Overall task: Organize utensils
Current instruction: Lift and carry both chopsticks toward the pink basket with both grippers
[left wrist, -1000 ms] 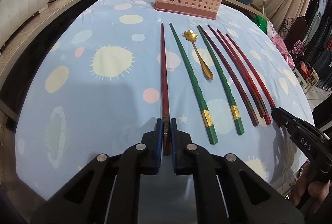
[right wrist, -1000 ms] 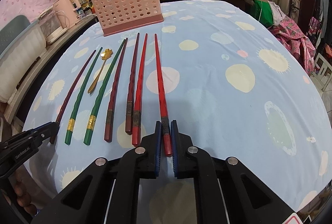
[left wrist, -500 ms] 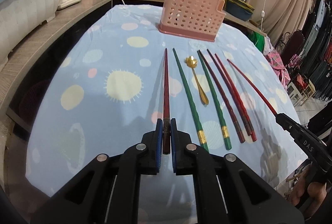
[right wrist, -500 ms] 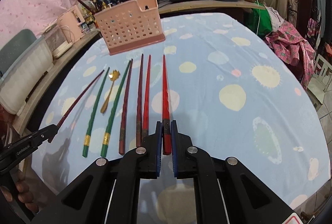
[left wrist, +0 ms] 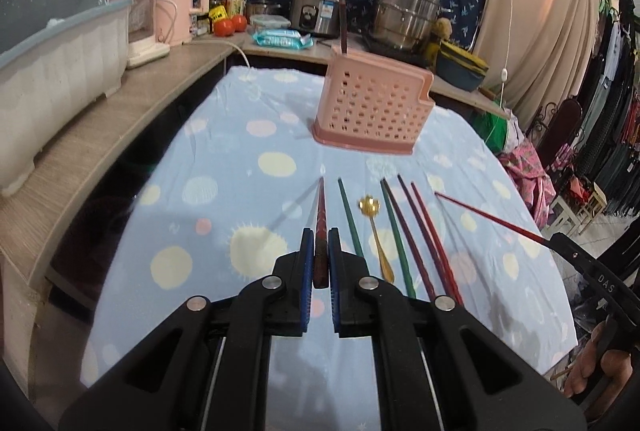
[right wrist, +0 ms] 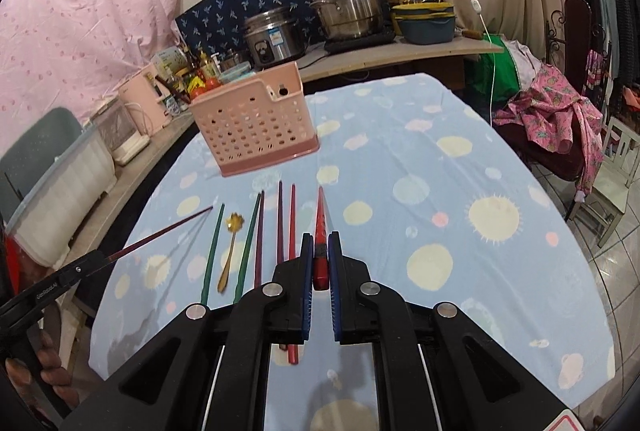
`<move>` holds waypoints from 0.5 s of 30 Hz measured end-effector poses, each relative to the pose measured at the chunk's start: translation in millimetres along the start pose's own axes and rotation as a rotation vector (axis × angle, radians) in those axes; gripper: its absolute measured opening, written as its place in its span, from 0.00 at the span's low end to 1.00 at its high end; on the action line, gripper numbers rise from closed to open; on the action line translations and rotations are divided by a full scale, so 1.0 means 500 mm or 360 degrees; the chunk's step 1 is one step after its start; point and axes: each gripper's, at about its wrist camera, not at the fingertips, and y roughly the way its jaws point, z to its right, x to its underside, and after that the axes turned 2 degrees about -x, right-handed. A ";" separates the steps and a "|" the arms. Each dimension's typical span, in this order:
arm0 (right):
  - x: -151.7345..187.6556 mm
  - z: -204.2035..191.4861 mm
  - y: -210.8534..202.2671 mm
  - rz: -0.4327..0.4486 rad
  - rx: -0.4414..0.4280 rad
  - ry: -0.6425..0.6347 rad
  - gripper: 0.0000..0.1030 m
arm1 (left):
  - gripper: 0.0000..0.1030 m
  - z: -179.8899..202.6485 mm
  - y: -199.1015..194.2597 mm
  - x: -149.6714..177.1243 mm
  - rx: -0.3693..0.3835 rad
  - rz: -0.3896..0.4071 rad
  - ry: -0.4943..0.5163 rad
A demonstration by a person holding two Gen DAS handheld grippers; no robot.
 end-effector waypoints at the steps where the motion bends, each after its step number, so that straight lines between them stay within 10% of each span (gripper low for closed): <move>1: -0.007 0.002 -0.002 0.0014 0.0000 0.0002 0.07 | 0.07 0.000 -0.004 -0.008 0.0000 0.0018 0.0001; 15: -0.126 0.002 -0.014 0.0214 -0.0027 -0.0011 0.07 | 0.07 0.018 -0.021 -0.142 -0.0010 0.0258 0.0020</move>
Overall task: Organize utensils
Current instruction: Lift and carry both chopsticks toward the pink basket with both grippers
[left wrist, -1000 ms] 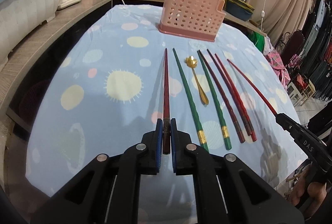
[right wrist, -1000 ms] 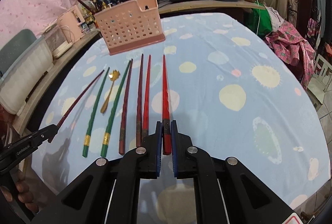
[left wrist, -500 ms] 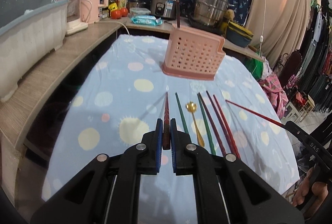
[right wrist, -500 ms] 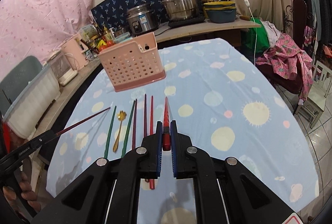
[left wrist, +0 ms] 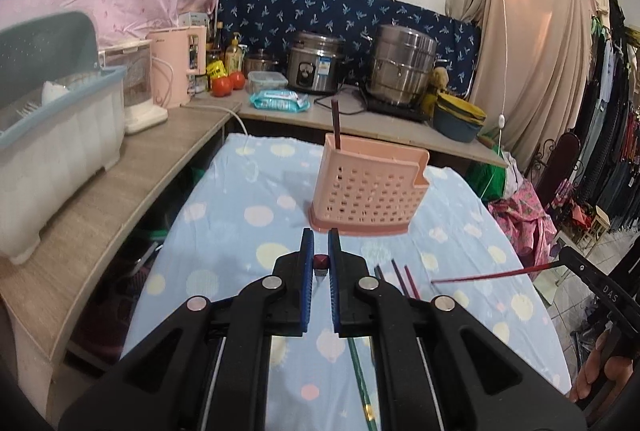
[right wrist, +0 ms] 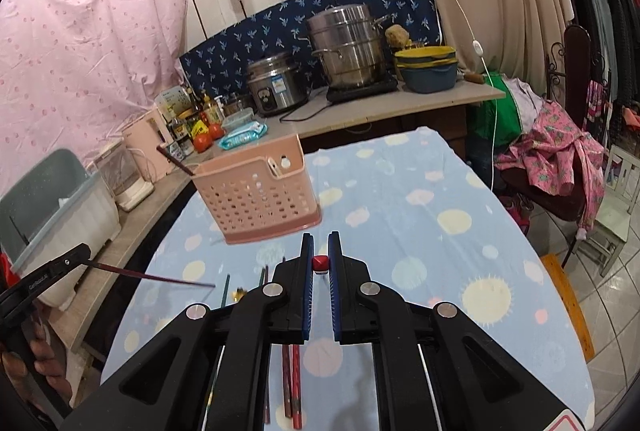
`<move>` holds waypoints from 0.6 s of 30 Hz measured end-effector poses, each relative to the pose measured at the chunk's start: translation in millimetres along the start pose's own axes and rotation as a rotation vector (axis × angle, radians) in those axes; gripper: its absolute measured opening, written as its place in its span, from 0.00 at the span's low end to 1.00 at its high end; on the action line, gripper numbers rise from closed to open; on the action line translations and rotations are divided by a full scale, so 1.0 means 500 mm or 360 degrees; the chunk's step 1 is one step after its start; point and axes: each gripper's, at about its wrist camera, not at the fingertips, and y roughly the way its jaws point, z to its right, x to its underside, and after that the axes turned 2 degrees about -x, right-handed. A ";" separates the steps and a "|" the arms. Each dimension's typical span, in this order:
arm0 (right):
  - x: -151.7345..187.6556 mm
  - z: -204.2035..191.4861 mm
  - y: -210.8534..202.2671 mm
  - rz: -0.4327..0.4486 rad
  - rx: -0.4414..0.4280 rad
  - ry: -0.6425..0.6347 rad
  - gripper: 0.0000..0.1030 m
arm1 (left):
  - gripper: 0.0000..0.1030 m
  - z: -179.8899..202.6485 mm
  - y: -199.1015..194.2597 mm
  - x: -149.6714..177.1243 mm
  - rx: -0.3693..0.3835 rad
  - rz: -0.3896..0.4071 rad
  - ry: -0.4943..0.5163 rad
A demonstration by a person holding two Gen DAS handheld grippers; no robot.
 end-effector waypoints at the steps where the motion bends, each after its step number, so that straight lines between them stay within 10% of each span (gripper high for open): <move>1: -0.009 -0.001 0.002 0.0011 -0.0003 -0.0005 0.07 | 0.07 0.002 0.003 -0.013 -0.0004 0.0017 0.0003; 18: -0.174 -0.022 0.056 0.0171 -0.0110 -0.0018 0.07 | 0.07 0.063 0.040 -0.189 0.0087 0.0226 0.0031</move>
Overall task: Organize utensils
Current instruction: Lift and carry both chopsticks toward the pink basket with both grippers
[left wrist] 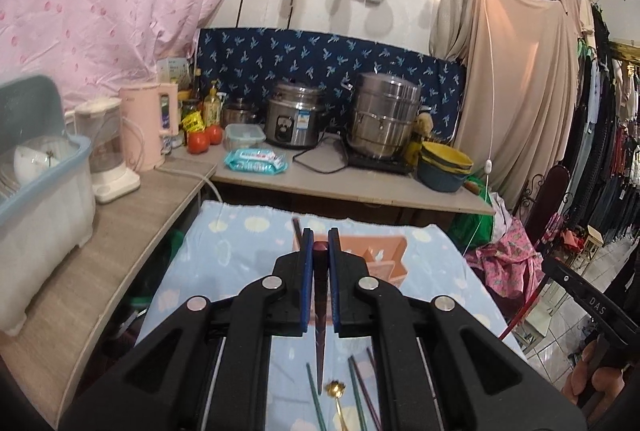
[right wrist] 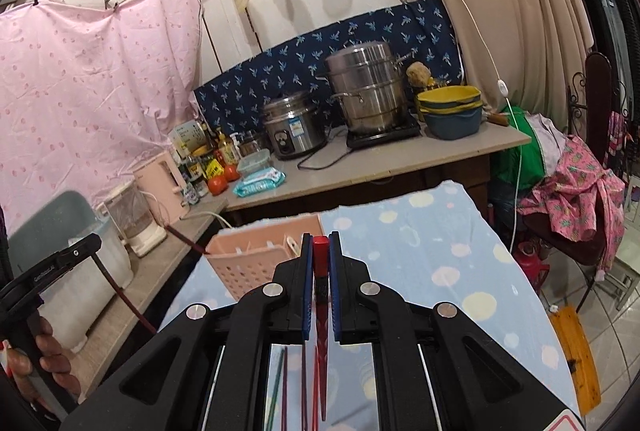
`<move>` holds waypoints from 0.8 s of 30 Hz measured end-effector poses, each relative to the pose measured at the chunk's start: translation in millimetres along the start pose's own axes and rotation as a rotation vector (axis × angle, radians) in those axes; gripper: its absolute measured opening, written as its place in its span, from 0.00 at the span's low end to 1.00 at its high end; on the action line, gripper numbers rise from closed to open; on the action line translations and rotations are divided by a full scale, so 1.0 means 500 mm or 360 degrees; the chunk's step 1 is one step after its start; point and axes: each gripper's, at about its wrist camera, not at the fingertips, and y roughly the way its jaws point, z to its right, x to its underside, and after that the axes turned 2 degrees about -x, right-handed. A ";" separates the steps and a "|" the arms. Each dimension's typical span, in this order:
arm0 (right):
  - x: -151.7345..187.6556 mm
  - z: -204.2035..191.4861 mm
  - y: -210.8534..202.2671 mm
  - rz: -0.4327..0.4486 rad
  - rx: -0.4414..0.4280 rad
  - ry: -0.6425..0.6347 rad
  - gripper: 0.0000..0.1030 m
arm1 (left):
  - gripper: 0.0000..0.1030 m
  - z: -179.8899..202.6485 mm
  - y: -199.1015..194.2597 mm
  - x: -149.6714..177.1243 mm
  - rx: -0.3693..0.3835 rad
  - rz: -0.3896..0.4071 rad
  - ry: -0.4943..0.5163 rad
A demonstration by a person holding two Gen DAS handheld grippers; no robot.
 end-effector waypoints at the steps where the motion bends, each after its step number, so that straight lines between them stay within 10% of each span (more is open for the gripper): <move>1: -0.012 -0.004 0.003 0.0016 -0.0006 -0.0003 0.07 | 0.07 0.007 0.002 -0.016 0.0006 0.0027 0.0010; 15: -0.210 -0.079 0.084 0.0332 -0.0140 -0.0016 0.07 | 0.07 0.050 0.061 -0.202 0.0017 0.0341 0.0031; 24: -0.242 -0.102 0.195 0.0347 -0.0199 0.0059 0.07 | 0.07 0.037 0.148 -0.210 -0.0044 0.0348 0.0042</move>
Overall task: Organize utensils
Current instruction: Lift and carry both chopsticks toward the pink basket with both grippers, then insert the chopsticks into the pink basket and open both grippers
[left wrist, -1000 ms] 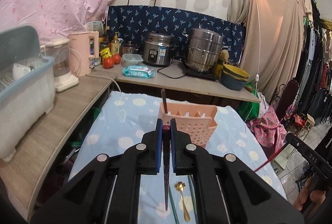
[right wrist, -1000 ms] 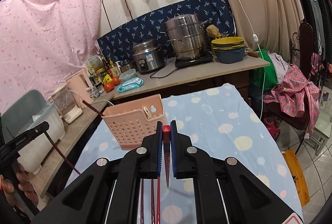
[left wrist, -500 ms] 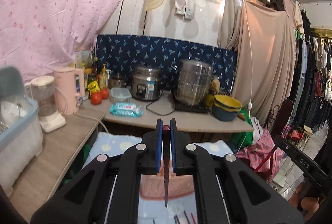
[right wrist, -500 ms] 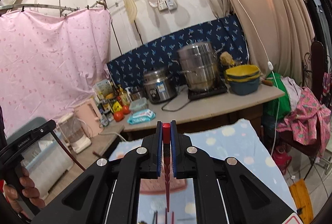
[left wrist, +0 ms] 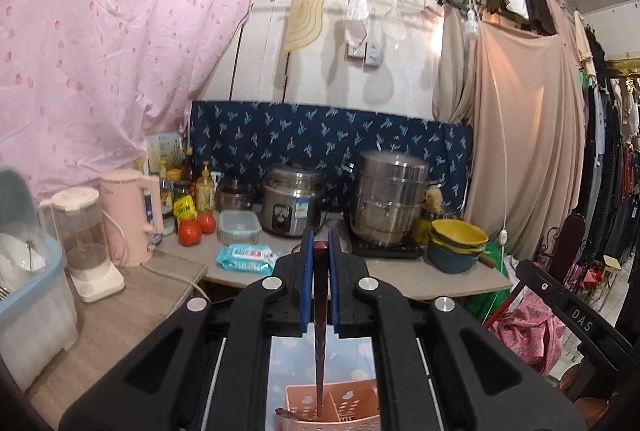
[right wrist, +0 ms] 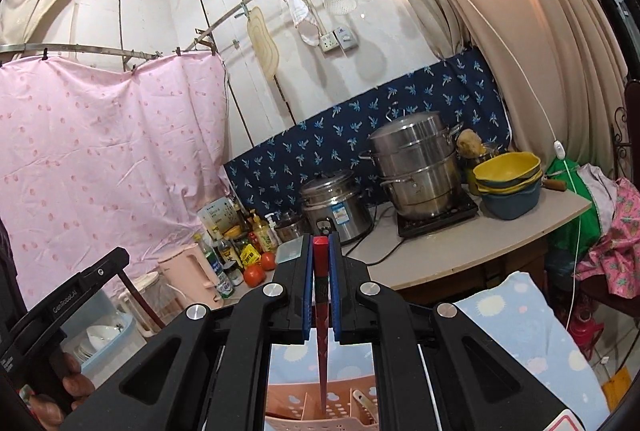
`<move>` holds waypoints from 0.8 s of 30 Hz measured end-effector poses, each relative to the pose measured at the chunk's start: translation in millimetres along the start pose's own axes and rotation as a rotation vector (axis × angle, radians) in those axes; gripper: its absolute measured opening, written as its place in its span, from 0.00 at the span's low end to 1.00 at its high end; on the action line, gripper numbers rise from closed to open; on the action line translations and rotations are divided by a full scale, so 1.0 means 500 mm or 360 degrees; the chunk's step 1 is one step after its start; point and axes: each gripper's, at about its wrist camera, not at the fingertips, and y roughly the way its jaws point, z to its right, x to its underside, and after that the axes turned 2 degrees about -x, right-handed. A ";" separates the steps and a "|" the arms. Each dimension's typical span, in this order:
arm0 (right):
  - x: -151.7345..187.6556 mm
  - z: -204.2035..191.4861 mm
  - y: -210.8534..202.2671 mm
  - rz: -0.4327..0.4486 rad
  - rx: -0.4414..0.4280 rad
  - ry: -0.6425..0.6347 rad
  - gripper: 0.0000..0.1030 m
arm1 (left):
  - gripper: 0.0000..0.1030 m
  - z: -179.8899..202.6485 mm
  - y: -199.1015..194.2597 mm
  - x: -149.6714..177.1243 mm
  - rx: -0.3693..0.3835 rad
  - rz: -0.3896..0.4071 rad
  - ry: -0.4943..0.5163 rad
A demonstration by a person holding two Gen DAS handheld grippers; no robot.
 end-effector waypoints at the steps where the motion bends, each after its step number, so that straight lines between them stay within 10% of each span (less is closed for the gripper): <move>1: 0.009 0.004 0.015 -0.0023 0.0004 0.0006 0.07 | 0.07 -0.004 0.013 0.011 -0.0007 -0.0023 -0.0004; 14: 0.144 0.057 0.112 -0.0327 0.0098 -0.0015 0.11 | 0.08 -0.054 0.099 0.124 -0.0073 -0.0252 -0.0053; 18: 0.155 0.059 0.101 -0.0294 0.0138 -0.0036 0.42 | 0.52 -0.064 0.086 0.133 -0.0112 -0.0244 -0.0092; 24: 0.161 0.059 0.071 -0.0279 0.0157 -0.0071 0.43 | 0.53 -0.069 0.065 0.137 -0.0117 -0.0255 -0.0082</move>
